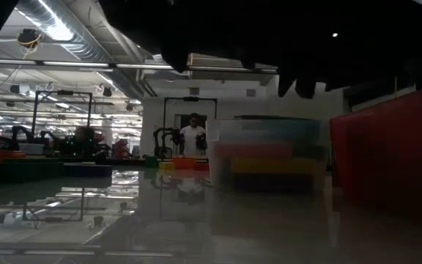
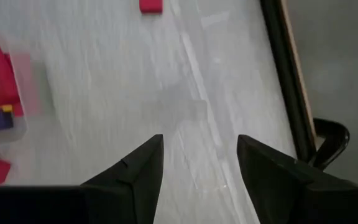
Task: Sort blocks by size
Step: Put the green square block into the red bin, then put the red square block into the red bin
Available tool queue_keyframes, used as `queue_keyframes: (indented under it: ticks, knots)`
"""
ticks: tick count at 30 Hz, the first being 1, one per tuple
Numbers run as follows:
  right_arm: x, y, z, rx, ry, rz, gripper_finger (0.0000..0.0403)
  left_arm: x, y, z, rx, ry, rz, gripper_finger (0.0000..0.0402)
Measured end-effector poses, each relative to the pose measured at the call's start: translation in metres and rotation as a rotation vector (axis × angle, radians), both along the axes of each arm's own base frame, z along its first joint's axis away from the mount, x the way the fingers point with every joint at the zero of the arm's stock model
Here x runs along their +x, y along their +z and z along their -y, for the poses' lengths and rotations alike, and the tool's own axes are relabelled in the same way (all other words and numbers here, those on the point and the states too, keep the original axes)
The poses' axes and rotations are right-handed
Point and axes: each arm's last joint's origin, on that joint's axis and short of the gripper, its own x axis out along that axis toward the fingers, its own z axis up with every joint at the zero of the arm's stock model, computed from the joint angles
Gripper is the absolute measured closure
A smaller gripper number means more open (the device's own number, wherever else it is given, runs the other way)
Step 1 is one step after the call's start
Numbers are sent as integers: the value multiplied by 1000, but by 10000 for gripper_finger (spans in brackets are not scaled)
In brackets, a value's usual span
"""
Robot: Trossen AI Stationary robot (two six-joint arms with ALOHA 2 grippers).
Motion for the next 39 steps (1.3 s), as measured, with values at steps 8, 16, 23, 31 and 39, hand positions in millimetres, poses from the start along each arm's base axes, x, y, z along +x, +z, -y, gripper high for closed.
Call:
queue_keyframes:
  ticks: [8,16,23,31,39]
  knots:
    - [-3,-1,-3,38,7,-26,201,1,-1,-3,-2,130,-25,209]
    - [-11,-3,-19,294,-31,-65,200,-13,32,-16,78,141,-179,175]
    - [-10,-12,-63,383,52,-16,200,-61,101,-60,209,183,-377,184]
    - [-5,-45,-121,407,173,-85,201,-126,145,-131,283,314,-342,185]
    - [7,-81,-163,225,377,-98,201,-167,134,-190,293,473,-388,185]
